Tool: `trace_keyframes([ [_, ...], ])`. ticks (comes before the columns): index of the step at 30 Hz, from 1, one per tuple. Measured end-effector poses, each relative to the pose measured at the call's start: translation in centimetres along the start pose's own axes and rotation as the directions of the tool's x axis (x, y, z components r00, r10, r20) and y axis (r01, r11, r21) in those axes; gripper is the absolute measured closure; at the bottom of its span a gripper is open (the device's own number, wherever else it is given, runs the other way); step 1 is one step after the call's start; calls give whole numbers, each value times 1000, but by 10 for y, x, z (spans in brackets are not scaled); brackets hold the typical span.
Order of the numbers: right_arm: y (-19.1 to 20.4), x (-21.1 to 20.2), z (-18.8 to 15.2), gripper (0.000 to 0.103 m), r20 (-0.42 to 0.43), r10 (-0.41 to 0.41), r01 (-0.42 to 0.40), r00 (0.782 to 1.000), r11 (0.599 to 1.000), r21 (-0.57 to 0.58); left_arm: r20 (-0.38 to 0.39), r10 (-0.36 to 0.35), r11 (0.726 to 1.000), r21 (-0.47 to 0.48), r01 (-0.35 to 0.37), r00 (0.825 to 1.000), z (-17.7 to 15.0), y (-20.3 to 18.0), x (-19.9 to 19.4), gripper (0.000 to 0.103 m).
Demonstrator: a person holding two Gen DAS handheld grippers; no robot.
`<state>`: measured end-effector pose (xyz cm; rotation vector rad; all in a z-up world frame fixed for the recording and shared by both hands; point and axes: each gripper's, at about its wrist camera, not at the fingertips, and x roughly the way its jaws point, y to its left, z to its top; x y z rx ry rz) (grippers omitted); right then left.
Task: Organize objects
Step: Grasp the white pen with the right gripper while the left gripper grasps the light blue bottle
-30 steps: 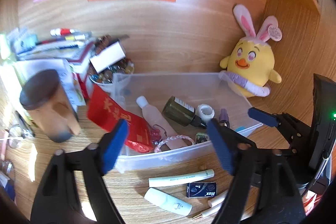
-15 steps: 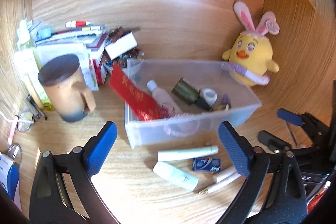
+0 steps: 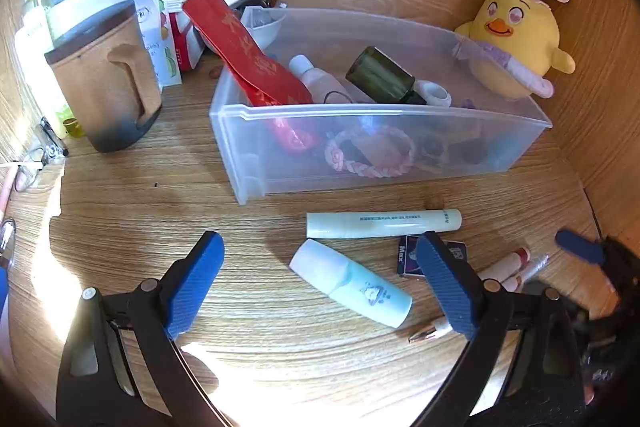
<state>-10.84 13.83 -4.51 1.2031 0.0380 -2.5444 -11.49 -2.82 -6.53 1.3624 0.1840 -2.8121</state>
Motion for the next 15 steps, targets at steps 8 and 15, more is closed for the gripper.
trace_keyframes([
  [8,6,1,-7,21,5,51,-51,999,998,-45,-24,28,999,40,-27,999,-9,-5,6,19],
  [15,16,4,-5,22,-32,97,-100,995,988,-115,-53,32,998,62,-29,998,-21,2,3,33],
])
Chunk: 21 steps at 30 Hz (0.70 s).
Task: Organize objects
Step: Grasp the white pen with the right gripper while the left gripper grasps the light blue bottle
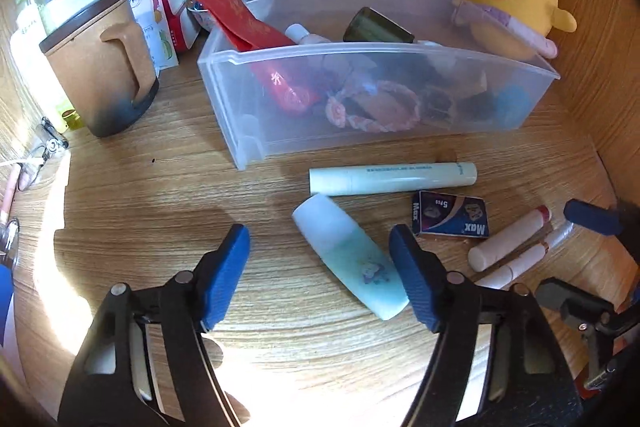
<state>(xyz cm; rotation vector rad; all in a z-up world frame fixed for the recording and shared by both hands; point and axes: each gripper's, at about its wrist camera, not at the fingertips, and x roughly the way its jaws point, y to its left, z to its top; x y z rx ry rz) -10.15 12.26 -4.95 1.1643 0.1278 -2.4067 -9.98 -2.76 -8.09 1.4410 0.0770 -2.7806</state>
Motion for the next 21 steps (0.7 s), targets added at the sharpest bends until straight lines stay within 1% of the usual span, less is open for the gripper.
trace_keyframes([
  [1,1,0,-2,25,-9,10,-10,1000,1000,-7,-1,-6,1000,-4,6,1000,-2,2,-2,36],
  [3,3,-2,-6,29,-25,30,-30,999,1000,-9,1,-6,1000,-8,6,1000,-7,8,-6,38],
  [4,3,-3,-9,33,-39,49,-49,998,999,-6,1,-5,1000,-8,5,1000,-9,9,-8,39],
  [6,4,-3,-14,37,-60,76,-76,995,997,-2,-4,-6,1000,-5,6,1000,-14,13,-12,39],
  [7,4,-4,-16,38,-67,84,-85,994,996,-6,-6,-10,1000,1,10,1000,-16,13,-13,39],
  [12,16,-3,-12,38,-72,73,-77,995,995,-62,-1,-12,1000,11,12,1000,-13,13,-10,39],
  [14,23,2,-9,40,-79,77,-84,994,993,-82,6,-7,1000,21,7,1000,-10,10,-7,40],
  [15,29,5,-7,42,-84,82,-91,993,991,-99,9,1,1000,30,-1,1000,-10,9,-7,43],
  [16,32,8,-5,49,-92,83,-93,992,989,-113,14,11,999,40,-11,1000,-10,8,-7,50],
  [17,38,11,-5,53,-98,76,-89,992,987,-134,17,6,999,43,-7,1000,-9,7,-7,54],
  [18,42,11,-5,60,-91,60,-74,994,986,-151,18,5,999,45,-6,1000,-10,8,-8,60],
  [19,46,12,-5,70,-86,40,-54,996,983,-174,19,7,999,46,-8,1000,-11,9,-10,65],
  [21,49,12,-7,81,-75,32,-45,997,982,-182,20,7,999,42,-8,1000,-13,11,-12,71],
])
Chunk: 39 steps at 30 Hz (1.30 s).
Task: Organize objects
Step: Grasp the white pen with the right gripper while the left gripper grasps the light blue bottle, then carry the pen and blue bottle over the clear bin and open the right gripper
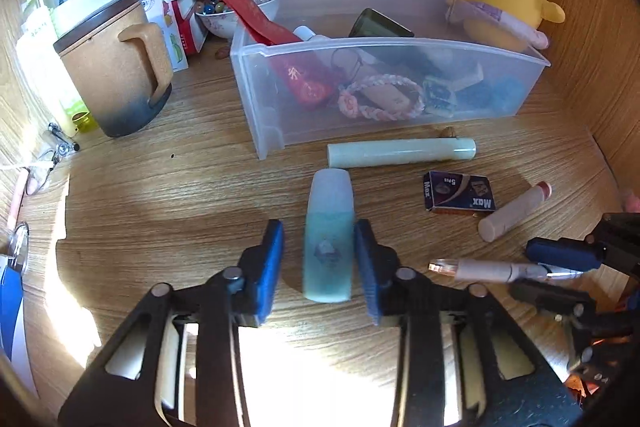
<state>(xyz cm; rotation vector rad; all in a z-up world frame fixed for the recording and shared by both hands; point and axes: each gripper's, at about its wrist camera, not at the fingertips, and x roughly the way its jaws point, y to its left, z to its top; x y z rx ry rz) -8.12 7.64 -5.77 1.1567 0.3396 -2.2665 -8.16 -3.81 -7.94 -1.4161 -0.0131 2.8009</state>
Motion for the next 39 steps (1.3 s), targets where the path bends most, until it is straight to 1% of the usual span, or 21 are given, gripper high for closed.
trace_keyframes([
  [3,-3,-2,-2,86,13,4,-4,1000,1000,26,1,1,1000,-5,-1,1000,-6,3,-5,78],
  [4,-4,-2,-3,88,15,5,-6,1000,999,37,1,-1,1000,-5,1,1000,-8,4,-6,78],
  [6,-5,-4,-4,90,15,9,-10,1000,999,45,-1,-6,1000,-1,6,1000,-12,3,-10,78],
  [10,-1,-5,-5,90,7,31,-31,1000,999,35,3,3,999,37,-3,1000,-19,-4,-15,78],
  [13,5,-2,-2,90,12,30,-30,999,999,24,-2,-6,1000,18,6,1000,-14,-3,-12,77],
  [17,9,2,3,90,22,26,-26,999,999,24,9,0,1000,6,0,1000,-7,-5,-5,76],
  [21,15,3,1,92,43,12,-12,999,1000,9,19,26,1000,1,-26,999,-4,-6,-2,79],
  [24,18,1,1,93,55,30,-31,998,1000,6,22,46,999,3,-46,999,-6,-9,-4,79],
  [27,19,-7,3,93,89,46,-47,995,999,11,29,29,999,-17,-28,999,-6,-8,-9,79],
  [29,19,-13,6,93,111,41,-43,993,999,19,47,15,999,-30,-14,999,-4,-7,-16,79],
  [32,16,-21,12,93,143,34,-39,989,999,35,95,1,999,-40,3,995,1,-8,-32,79],
  [35,9,-29,21,93,184,11,-22,983,998,57,148,-7,999,-35,12,989,10,-14,-45,79],
  [39,-1,-41,32,93,241,-19,-4,970,996,94,196,-24,999,-28,30,980,20,-19,-57,79],
])
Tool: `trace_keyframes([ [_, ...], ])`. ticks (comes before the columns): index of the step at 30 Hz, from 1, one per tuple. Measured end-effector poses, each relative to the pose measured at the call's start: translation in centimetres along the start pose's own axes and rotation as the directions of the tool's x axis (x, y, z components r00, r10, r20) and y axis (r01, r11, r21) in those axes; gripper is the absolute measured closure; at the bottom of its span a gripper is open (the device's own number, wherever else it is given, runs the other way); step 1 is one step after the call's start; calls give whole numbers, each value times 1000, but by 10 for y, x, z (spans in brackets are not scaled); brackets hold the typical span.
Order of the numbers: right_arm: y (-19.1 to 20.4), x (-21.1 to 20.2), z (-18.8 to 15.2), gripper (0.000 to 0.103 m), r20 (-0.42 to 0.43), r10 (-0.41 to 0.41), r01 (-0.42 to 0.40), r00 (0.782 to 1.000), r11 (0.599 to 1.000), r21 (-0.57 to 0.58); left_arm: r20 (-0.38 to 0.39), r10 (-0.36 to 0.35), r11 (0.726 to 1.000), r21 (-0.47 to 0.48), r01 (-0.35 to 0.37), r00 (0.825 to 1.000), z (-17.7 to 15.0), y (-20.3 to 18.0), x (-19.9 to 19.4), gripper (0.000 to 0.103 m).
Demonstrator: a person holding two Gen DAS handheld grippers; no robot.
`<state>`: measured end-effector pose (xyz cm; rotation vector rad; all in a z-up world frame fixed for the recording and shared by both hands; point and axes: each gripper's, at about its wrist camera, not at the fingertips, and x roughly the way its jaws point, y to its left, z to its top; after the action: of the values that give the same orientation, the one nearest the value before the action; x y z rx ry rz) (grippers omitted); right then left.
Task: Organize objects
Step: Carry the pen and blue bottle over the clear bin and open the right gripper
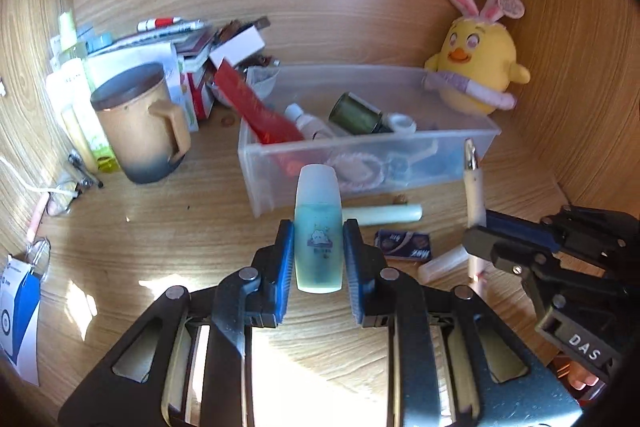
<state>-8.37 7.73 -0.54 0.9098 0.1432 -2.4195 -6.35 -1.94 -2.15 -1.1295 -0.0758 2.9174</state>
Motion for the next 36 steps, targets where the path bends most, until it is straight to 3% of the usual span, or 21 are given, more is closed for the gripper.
trace_keyframes([
  [19,-37,-31,62,93,193,-128,117,973,991,71,105,-67,996,-46,72,992,51,-5,-7,79],
  [36,-64,-18,98,93,232,-187,170,954,981,92,120,-64,996,-61,72,991,85,0,16,79],
])
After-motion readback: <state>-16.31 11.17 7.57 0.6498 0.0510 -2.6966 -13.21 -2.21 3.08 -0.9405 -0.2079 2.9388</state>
